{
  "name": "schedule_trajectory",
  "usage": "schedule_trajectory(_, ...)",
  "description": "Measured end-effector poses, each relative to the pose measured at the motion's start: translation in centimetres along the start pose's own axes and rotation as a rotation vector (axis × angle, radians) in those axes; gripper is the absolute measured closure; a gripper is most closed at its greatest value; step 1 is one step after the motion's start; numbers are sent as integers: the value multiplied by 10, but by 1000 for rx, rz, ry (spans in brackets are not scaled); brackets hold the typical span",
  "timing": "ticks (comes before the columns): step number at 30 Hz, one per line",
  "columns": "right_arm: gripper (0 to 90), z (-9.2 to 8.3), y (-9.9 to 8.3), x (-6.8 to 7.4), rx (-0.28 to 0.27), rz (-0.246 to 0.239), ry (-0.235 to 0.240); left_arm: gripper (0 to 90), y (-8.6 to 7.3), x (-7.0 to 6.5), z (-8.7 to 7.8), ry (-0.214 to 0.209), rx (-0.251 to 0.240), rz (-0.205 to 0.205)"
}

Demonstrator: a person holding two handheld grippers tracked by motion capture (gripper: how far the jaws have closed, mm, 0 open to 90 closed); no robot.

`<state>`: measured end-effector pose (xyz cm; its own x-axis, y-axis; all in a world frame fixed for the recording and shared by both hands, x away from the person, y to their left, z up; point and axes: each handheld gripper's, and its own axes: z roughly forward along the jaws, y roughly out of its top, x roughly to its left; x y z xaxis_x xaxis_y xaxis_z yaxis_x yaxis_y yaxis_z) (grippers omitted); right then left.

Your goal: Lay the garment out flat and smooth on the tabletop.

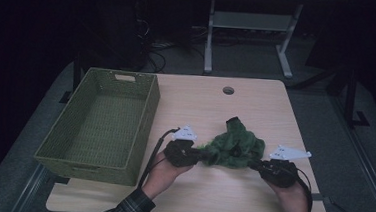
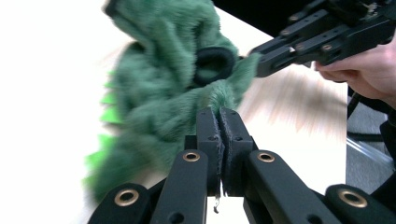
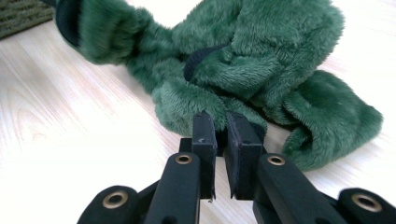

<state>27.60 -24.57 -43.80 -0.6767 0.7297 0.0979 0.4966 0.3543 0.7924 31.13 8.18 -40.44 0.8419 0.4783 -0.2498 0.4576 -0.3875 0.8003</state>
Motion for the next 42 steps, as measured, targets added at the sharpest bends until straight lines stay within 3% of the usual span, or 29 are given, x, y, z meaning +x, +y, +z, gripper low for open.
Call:
schedule_trajectory(5, 828, -16, 0, -10, -23, 22, -16, 882, -6, 11, -21, 26, -20, -40)
schedule_trajectory(10, 828, -30, -4, -19, -28, 27, -31, 884, -15, 14, -31, 37, -11, -68)
schedule_trajectory(19, 834, -44, -23, -21, 25, 59, -15, 886, -40, 6, -33, 47, 88, -85)
schedule_trajectory(26, 834, -29, -38, -10, 123, 49, 9, 885, -60, 12, -20, 71, 189, -97)
schedule_trajectory(34, 833, -22, -41, -8, 153, 54, 17, 871, -66, 15, -7, 105, 272, -55)
schedule_trajectory(39, 787, -21, -43, -9, 153, 48, 11, 794, -64, 15, -10, 140, 272, -49)
schedule_trajectory(42, 694, -26, -43, -10, 132, 50, -5, 715, -59, 14, -17, 157, 221, -63)
